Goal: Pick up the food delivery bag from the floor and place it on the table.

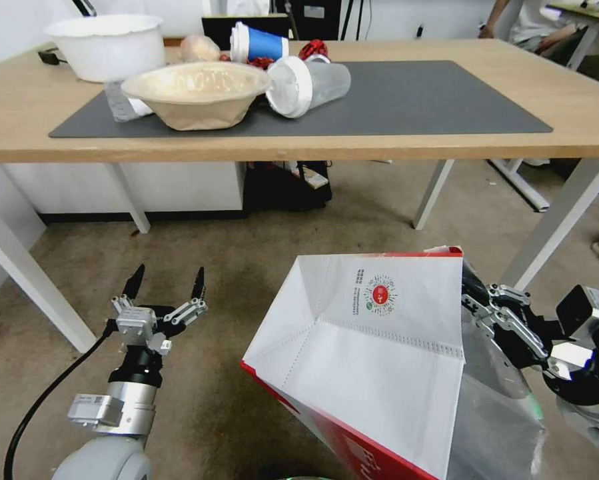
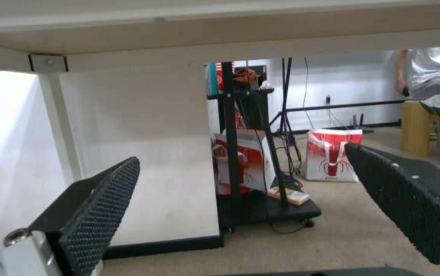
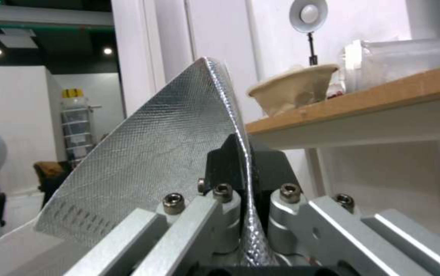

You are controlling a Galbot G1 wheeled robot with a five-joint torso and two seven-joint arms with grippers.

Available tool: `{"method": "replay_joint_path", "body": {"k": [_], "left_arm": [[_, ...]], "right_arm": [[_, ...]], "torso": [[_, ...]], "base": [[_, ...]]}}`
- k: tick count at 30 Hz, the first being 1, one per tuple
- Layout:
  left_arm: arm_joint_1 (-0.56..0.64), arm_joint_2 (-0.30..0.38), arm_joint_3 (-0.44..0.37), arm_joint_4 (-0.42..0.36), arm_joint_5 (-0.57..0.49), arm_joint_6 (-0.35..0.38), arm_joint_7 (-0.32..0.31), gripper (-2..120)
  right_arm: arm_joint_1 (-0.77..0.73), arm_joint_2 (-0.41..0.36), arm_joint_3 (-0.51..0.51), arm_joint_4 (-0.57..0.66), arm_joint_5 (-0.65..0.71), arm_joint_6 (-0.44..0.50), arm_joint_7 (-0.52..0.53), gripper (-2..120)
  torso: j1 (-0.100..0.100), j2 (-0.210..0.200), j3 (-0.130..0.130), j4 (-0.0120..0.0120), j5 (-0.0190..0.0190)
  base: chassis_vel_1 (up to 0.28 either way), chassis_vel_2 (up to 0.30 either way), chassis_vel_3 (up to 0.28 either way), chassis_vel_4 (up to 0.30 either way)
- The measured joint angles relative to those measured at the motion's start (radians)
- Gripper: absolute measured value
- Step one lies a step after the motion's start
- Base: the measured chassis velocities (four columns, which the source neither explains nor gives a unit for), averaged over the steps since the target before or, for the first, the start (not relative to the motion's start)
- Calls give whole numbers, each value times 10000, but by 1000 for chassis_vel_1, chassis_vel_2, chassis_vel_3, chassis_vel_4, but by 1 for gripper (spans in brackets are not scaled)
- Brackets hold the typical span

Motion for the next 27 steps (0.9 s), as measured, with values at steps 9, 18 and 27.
{"method": "replay_joint_path", "body": {"k": [9, 18, 27], "left_arm": [[-9, 5, 32, -36, -2, 102, -11, 100], [-2, -31, 70, -26, 5, 101, -6, 100], [73, -104, 164, 7, 79, 38, 15, 100]], "right_arm": [[99, -69, 43, -265, 433, -223, -395, 0], [80, -97, 76, -250, 604, -234, -361, 0], [36, -166, 143, -160, 924, -233, -170, 0]], "torso": [[66, 427, 369, 0, 0], [130, 800, 679, 0, 0], [217, 1159, 953, 0, 0]], "base": [[0, 0, 0, 0], [0, 0, 0, 0], [0, 0, 0, 0]]}}
